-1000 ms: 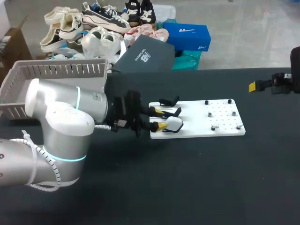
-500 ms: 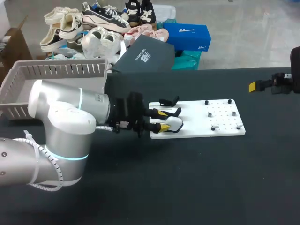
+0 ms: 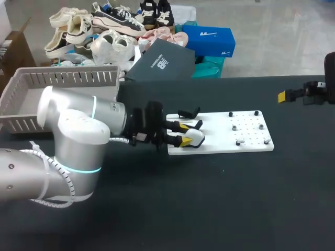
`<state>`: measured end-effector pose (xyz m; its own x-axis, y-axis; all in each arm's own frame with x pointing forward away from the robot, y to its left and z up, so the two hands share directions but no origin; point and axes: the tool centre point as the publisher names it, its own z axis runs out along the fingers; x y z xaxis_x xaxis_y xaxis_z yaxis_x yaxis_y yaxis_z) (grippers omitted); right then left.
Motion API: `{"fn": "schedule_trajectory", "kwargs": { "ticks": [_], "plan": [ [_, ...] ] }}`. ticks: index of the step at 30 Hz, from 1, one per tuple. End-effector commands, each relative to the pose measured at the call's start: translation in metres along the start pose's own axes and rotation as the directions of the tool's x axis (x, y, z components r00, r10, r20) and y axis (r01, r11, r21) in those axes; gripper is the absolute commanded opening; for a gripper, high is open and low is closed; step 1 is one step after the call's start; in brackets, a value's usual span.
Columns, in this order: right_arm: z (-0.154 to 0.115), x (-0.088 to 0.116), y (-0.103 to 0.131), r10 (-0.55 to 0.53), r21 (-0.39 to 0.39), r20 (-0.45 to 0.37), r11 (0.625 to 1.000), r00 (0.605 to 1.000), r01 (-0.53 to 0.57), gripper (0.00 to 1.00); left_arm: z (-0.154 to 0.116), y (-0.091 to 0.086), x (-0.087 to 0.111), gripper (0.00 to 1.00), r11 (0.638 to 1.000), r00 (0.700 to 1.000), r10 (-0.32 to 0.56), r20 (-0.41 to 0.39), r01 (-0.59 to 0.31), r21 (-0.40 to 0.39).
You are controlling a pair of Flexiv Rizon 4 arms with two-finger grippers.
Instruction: Pick up each earbud case from the left stands, insert the matching earbuds, close the lid, and place the case in the box.
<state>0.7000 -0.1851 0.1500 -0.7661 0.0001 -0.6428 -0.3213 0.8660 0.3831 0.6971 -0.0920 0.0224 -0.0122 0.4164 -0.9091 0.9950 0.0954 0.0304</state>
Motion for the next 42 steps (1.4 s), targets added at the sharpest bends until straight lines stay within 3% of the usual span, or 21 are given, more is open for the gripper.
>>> {"fn": "schedule_trajectory", "kwargs": {
  "ticks": [1,28,33,34,35,42],
  "plan": [
    [0.0,0.0,0.0,0.0,0.0,0.0,1.0,1.0,0.0,1.0,0.0004,0.0007,0.0,0.44,1.0,1.0,0.009,-0.004,-0.008,0.03],
    [0.0,0.0,0.0,0.0,0.0,0.0,1.0,1.0,0.0,1.0,0.0079,-0.0048,0.003,0.38,0.999,1.0,0.016,-0.021,-0.015,0.038],
    [0.0,0.0,0.0,0.0,0.0,0.0,1.0,1.0,0.0,1.0,0.0089,-0.0051,0.0029,0.2,0.999,1.0,0.015,-0.023,-0.014,0.034],
    [0.0,0.0,0.0,0.0,0.0,0.0,1.0,1.0,0.0,1.0,0.009,-0.0053,0.0031,0.14,0.999,1.0,0.015,-0.024,-0.014,0.034],
    [0.0,0.0,0.0,0.0,0.0,0.0,1.0,1.0,0.0,1.0,0.0092,-0.0056,0.0034,0.01,0.999,1.0,0.016,-0.025,-0.015,0.034],
    [0.0,0.0,0.0,0.0,0.0,0.0,1.0,1.0,0.0,1.0,0.0061,-0.0085,0.0037,0.0,0.999,1.0,0.016,-0.024,-0.015,0.044]
  ]
}}
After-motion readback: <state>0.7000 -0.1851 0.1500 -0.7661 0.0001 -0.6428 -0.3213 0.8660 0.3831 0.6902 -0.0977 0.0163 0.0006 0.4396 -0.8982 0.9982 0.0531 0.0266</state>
